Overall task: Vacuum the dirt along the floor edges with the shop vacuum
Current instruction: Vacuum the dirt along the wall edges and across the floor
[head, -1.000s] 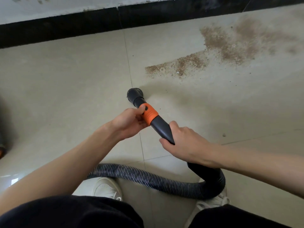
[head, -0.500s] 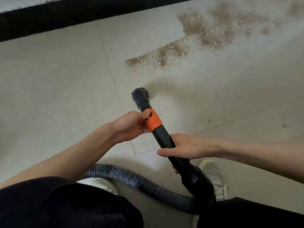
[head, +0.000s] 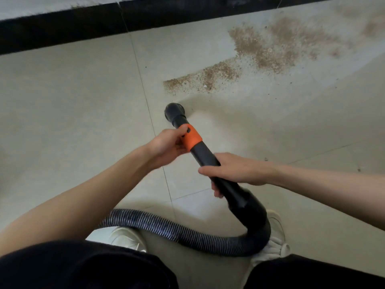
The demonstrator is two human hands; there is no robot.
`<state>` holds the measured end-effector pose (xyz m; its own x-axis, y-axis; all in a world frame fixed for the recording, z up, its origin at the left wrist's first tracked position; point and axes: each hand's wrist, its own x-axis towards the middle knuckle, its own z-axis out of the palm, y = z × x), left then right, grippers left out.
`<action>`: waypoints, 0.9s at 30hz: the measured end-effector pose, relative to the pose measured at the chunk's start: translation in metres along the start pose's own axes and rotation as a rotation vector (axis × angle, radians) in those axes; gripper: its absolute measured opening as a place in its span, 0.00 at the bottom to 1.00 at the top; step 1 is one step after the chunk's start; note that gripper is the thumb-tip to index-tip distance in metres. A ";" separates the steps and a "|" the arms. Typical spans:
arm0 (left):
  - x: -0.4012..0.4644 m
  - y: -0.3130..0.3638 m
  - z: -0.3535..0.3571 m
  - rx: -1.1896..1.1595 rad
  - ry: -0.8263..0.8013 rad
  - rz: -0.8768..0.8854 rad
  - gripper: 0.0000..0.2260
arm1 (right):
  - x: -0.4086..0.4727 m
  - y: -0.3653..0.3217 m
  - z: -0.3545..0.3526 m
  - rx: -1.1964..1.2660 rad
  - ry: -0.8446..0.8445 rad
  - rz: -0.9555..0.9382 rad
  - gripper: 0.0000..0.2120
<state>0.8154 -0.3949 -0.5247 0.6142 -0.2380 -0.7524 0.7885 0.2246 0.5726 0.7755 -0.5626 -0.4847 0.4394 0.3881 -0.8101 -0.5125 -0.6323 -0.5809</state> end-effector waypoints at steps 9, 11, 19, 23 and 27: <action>0.032 0.050 -0.028 -0.262 0.311 0.127 0.18 | 0.069 -0.073 -0.011 -0.380 0.242 -0.132 0.12; 0.035 0.051 -0.030 -0.290 0.307 0.100 0.17 | 0.076 -0.077 -0.008 -0.430 0.242 -0.138 0.11; 0.045 0.045 -0.015 -0.356 0.266 0.061 0.11 | 0.046 -0.053 -0.020 -0.445 0.188 -0.160 0.16; 0.046 0.045 -0.018 -0.351 0.299 0.030 0.12 | 0.024 -0.023 -0.023 -0.459 0.180 -0.157 0.17; 0.045 0.057 -0.013 -0.248 0.373 0.019 0.15 | 0.021 -0.017 -0.023 -0.468 0.263 -0.241 0.16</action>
<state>0.8878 -0.3809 -0.5302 0.5392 0.1150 -0.8343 0.7175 0.4560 0.5266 0.8103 -0.5589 -0.4904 0.7021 0.4158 -0.5780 -0.0217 -0.7989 -0.6010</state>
